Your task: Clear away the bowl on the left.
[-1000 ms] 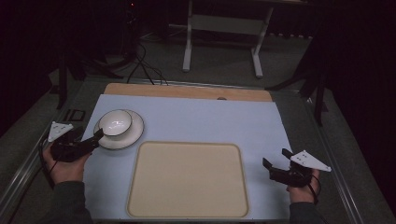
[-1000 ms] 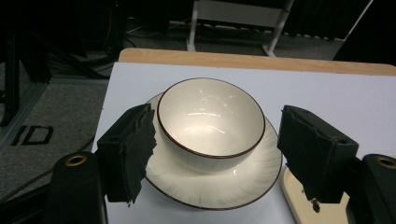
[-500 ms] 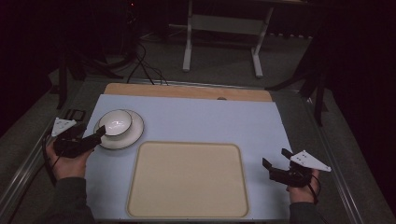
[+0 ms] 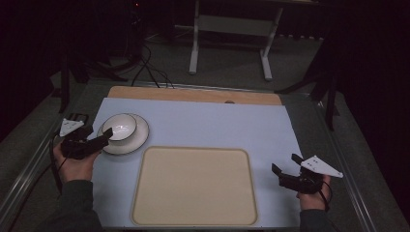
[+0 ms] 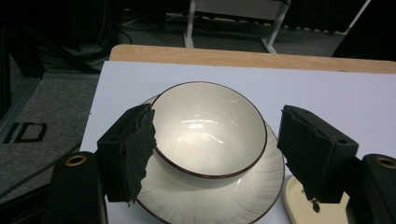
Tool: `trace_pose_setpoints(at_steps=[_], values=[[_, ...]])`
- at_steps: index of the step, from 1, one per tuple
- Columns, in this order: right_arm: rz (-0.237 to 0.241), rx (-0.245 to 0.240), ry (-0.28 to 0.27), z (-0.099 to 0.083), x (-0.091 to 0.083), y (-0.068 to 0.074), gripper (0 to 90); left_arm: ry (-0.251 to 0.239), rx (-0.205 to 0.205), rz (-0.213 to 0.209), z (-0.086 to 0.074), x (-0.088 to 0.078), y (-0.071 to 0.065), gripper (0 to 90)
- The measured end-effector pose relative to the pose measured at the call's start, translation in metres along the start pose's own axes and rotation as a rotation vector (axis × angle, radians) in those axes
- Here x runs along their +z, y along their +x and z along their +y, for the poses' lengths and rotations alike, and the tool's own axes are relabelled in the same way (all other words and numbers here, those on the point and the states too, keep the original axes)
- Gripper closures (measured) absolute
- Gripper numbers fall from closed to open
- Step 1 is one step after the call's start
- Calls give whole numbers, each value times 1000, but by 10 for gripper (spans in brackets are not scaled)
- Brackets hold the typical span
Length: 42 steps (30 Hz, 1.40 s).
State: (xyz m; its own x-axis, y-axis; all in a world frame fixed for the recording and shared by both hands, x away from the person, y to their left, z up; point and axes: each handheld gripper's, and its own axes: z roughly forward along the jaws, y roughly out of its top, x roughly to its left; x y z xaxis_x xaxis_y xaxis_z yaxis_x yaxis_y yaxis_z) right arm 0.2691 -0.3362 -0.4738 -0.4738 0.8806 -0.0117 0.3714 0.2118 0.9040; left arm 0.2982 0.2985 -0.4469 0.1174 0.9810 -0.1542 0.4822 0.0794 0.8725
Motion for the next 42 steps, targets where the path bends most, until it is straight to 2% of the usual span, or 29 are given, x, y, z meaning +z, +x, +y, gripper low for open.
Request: trace_pose_setpoints(at_steps=[16, 26, 32, 35, 36, 42], values=[[-1, 2, -1, 0, 0, 0, 129, 18, -20, 14, 11, 14, 3, 282], [-1, 2, 0, 0, 0, 0, 129, 38, -30, 33, 11, 24, 7, 282], [-2, 1, -3, 0, 0, 0, 129, 42, -74, 38, 12, 34, 14, 285], [-4, 1, -4, 0, 0, 0, 129, 45, -83, 37, 12, 37, 16, 285], [-4, 2, -5, 0, 0, -1, 129, 48, -98, 33, 11, 39, 18, 285], [-3, 1, -4, 0, 0, 0, 129, 51, -108, 38, 11, 42, 20, 286]])
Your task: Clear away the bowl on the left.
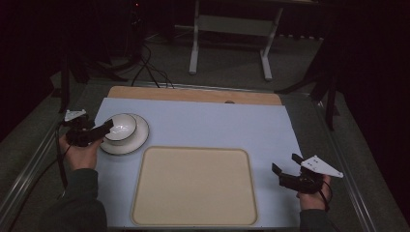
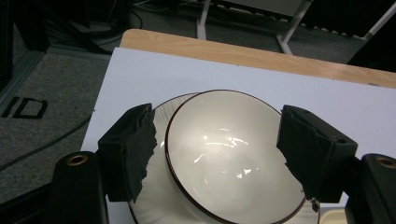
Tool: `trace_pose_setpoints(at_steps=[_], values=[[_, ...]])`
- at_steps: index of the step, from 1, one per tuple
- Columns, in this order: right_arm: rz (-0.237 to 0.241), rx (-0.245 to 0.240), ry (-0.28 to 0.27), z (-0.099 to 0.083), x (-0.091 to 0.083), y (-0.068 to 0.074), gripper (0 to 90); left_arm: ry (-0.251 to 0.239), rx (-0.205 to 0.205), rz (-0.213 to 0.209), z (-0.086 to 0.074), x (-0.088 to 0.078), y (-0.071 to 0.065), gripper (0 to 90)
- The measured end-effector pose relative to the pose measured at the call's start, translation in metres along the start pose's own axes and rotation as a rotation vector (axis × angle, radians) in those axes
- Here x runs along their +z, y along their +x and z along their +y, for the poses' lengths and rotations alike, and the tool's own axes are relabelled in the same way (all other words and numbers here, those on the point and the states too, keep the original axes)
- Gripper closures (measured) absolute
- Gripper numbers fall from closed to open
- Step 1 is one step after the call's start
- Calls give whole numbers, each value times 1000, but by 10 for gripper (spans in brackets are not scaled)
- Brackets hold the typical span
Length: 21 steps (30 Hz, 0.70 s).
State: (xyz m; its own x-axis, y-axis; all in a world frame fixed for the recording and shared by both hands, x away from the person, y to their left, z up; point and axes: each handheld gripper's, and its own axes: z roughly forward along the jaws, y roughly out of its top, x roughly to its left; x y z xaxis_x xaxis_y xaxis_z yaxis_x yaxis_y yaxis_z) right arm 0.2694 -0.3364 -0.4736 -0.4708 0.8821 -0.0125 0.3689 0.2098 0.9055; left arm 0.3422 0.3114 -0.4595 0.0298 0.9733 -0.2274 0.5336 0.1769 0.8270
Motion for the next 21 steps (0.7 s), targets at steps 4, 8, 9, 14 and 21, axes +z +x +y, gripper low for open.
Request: trace_pose_setpoints(at_steps=[4, 8, 9, 14, 21], values=[[-2, 3, -2, 0, 0, 0, 129, 11, -6, 13, 0, 4, 4, 286], [0, 2, 0, 0, 1, 0, 129, 41, -12, 20, -2, 11, 7, 286], [0, 4, 2, 0, 1, 0, 129, 60, -5, 24, -2, 13, 7, 287], [-1, 4, 1, 0, 1, 0, 129, 117, 20, 26, -6, 20, 7, 296], [-2, 4, 0, 0, 0, 0, 129, 152, 15, 35, -8, 28, 7, 299]])
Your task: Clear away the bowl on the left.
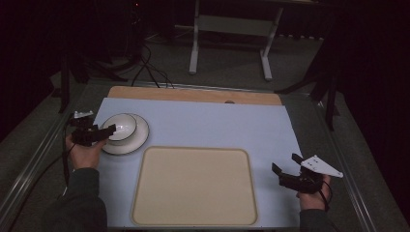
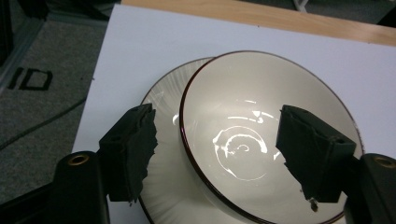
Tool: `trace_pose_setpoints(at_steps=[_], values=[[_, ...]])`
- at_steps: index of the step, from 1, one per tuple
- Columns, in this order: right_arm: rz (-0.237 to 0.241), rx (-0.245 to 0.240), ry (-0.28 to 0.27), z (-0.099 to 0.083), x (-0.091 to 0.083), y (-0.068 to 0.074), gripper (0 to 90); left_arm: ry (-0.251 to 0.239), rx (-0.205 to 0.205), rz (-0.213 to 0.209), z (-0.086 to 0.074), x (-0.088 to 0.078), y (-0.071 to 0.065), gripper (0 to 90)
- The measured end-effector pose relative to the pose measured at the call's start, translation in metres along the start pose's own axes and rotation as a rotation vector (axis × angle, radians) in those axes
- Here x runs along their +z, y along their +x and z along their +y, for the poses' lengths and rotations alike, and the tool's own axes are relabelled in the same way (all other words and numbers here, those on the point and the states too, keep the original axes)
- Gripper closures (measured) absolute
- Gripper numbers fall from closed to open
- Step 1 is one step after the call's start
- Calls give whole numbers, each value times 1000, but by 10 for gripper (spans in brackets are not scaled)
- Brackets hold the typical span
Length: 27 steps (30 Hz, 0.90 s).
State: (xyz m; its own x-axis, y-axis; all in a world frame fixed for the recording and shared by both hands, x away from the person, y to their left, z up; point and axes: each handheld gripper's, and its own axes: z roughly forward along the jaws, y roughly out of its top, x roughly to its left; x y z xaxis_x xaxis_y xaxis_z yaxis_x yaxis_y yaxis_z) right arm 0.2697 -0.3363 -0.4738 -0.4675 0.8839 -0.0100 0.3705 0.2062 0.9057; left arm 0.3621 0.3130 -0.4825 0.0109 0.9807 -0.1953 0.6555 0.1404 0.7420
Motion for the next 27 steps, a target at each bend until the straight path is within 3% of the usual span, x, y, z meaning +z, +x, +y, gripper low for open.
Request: trace_pose_setpoints(at_steps=[9, 15, 16, 18, 22, 27], values=[[-4, 3, -5, 0, -1, -1, 129, 50, -24, 34, -2, 11, 2, 388], [-8, 3, -7, 1, -1, -1, 132, 73, -7, 63, -4, 15, -1, 463], [-8, 3, -9, 1, -2, -1, 131, 103, -27, 71, -6, 19, -1, 509], [-9, 5, -10, 1, -2, -1, 132, 116, -50, 59, -7, 21, -1, 553], [-10, 2, -8, 1, -1, -1, 133, 147, -60, 50, -10, 26, -1, 611], [-10, 2, -10, 1, -2, -1, 133, 151, -85, 55, -9, 26, -1, 646]])
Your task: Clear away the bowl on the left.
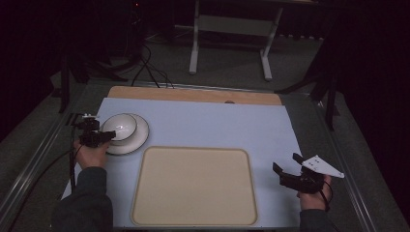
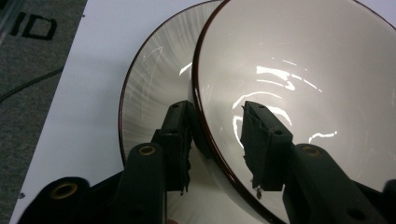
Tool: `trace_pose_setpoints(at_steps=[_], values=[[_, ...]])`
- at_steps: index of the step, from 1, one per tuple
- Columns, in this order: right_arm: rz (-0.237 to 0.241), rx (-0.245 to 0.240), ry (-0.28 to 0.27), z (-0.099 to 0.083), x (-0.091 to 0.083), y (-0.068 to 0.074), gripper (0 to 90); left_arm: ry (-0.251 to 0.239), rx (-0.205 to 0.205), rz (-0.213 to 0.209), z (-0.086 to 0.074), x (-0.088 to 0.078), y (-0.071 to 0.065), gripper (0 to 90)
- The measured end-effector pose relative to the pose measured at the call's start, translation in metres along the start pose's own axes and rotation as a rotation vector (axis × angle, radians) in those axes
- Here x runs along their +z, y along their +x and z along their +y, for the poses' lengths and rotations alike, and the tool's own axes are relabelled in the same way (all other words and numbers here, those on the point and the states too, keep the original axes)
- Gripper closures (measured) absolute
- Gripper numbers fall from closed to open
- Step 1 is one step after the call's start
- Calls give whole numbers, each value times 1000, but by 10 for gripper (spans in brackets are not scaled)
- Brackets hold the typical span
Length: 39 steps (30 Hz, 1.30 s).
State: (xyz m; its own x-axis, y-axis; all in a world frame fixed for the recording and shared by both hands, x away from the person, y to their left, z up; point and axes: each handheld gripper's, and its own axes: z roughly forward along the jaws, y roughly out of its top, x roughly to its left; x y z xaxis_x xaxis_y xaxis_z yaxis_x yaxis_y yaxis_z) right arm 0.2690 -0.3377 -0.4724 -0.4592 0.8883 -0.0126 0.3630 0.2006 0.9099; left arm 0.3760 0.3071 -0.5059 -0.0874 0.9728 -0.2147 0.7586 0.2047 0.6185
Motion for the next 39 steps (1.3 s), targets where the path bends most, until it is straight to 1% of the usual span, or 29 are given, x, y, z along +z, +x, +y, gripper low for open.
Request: trace_pose_setpoints(at_steps=[3, 4, 5, 7, 8, 10, 11, 13, 16, 19, 20, 25, 30, 31, 32, 33, 36, 39], values=[[0, 2, 1, 0, 0, 0, 133, 4, -3, 6, 0, 0, -1, 675], [1, 3, -1, 0, 0, 0, 133, 10, -12, 5, 0, 2, -1, 683], [1, 3, -1, 0, 0, 0, 133, 10, -12, 5, 0, 2, -1, 687], [1, 3, -1, 0, 0, 0, 133, 16, -35, -4, 0, 4, -1, 691], [1, 4, -2, 0, 0, 0, 133, 16, -35, -4, 0, 4, -1, 692], [1, 3, -2, 0, 0, 0, 133, 24, -69, -45, 1, 5, 1, 694], [2, 5, -2, 0, 0, 0, 133, 24, -69, -45, 1, 5, 1, 705], [3, 7, -3, 0, -1, 0, 133, 30, -92, -62, 1, 6, 3, 727], [2, 9, -4, 0, -1, 0, 133, 32, -106, -59, 1, 5, 2, 756], [3, 8, -4, 0, -1, 0, 133, 34, -102, -61, 1, 5, 1, 766], [3, 8, -5, 0, -1, 0, 133, 32, -103, -66, 1, 5, 1, 786], [2, 10, -7, 0, -1, 0, 133, 33, -112, -88, 2, 4, 1, 808], [3, 12, -7, 0, -1, 0, 133, 29, -109, -86, 2, 2, 0, 811], [4, 13, -6, 0, -1, 0, 133, 23, -132, -115, 2, 0, 2, 811], [4, 13, -5, 0, -1, 0, 133, 23, -130, -113, 3, 0, 1, 809], [4, 13, -6, 0, -1, 0, 133, 18, -127, -102, 3, -2, 2, 809], [3, 14, -5, 0, -1, 0, 133, 18, -130, -102, 3, -2, 2, 809], [1, 14, -7, 0, -1, -1, 133, 7, -130, -104, 4, -6, 4, 809]])
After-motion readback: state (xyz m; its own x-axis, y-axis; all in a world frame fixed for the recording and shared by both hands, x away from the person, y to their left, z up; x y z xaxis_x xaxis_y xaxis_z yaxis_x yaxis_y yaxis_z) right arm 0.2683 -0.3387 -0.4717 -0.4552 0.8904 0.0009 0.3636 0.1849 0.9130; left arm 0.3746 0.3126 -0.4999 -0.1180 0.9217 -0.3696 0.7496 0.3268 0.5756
